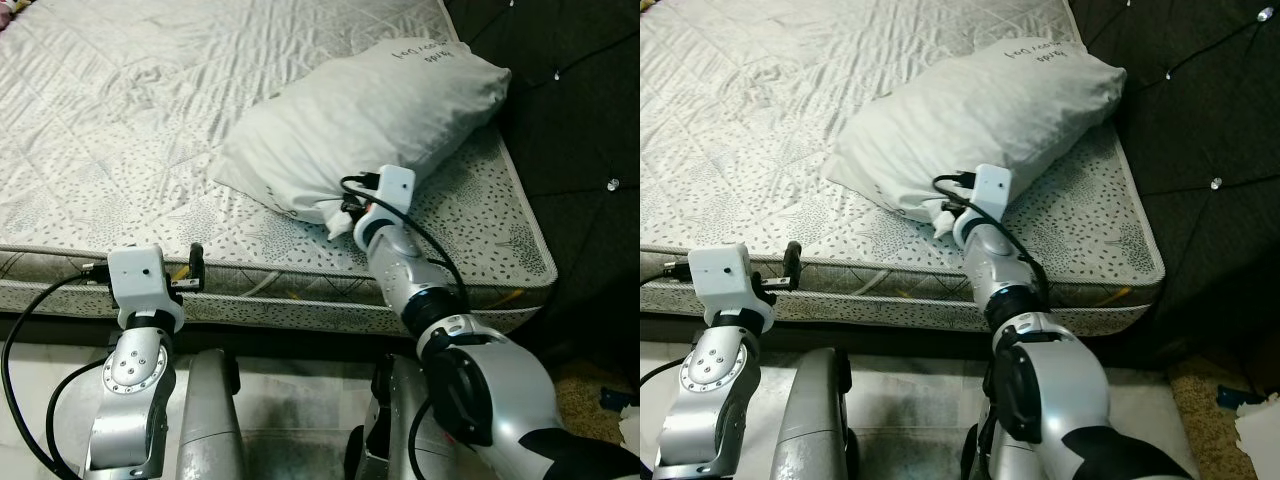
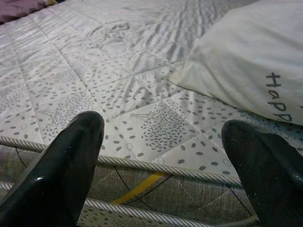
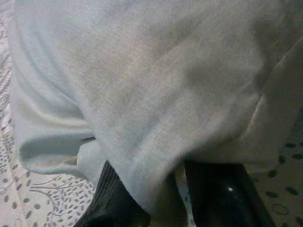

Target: Clean up the room

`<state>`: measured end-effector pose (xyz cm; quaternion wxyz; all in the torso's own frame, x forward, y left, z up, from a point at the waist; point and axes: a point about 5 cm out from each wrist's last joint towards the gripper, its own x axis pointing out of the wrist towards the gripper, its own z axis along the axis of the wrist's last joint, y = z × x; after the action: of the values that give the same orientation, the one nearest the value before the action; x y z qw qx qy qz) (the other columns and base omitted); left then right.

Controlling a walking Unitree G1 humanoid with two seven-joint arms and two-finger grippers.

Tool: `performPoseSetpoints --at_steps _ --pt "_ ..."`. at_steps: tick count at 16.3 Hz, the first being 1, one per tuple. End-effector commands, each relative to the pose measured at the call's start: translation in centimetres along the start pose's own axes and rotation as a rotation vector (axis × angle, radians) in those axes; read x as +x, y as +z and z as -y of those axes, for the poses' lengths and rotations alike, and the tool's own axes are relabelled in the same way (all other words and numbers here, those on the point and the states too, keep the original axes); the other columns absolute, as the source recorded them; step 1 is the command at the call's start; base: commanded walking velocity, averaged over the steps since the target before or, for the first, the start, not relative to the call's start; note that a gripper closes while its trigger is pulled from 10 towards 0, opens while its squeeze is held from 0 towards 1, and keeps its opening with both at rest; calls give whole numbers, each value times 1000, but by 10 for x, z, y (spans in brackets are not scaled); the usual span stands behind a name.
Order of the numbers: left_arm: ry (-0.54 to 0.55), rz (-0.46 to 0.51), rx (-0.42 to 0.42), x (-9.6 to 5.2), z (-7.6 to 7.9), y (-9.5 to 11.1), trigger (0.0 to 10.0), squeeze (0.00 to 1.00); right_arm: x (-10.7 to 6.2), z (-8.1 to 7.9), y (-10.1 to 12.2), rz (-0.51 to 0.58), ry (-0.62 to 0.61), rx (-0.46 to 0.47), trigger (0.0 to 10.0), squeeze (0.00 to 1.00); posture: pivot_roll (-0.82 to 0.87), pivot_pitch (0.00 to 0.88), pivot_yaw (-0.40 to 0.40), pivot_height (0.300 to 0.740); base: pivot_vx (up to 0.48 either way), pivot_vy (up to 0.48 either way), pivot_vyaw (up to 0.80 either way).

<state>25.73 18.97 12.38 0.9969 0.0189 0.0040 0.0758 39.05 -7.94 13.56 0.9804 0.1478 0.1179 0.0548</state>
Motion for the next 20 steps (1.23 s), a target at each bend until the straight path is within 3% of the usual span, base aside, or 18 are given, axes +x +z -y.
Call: performPoseSetpoints --at_steps 1,5,6,10,11,13,14,15,17,20 --pt "-11 -20 7 0 0 -5 10000 0 2 13 21 78 -54 7 0 0 178 74 -50 541 0 0 0" --pt "-17 -10 12 4 0 -4 10000 0 0 43 39 126 -130 -18 0 0 178 52 -39 541 0 0 0" --pt "-22 -6 15 6 0 -4 10000 0 -2 62 50 153 -182 -29 0 0 175 44 -32 541 0 0 0" --pt "-35 1 20 10 1 -3 10000 0 -12 103 77 220 -306 -58 0 0 166 33 -20 541 0 0 0" --pt "-39 3 20 11 3 -2 10000 0 -19 121 90 258 -371 -83 0 0 166 33 -20 541 0 0 0" --pt "-43 3 21 11 3 -3 10000 0 -26 138 100 290 -438 -103 0 0 164 29 -19 541 0 0 0" --pt "-44 3 22 11 2 -4 10000 0 -39 161 115 334 -534 -131 0 0 158 26 -17 541 0 0 0" --pt "-43 3 23 11 2 -4 10000 0 -42 167 118 346 -557 -138 0 0 155 26 -17 541 0 0 0" --pt "-43 0 24 10 2 -5 10000 0 -63 197 133 398 -674 -192 0 0 145 27 -14 541 0 0 0" --pt "-46 -5 24 10 3 -6 10000 0 -88 231 128 400 -809 -268 0 0 133 38 -8 541 0 0 0"
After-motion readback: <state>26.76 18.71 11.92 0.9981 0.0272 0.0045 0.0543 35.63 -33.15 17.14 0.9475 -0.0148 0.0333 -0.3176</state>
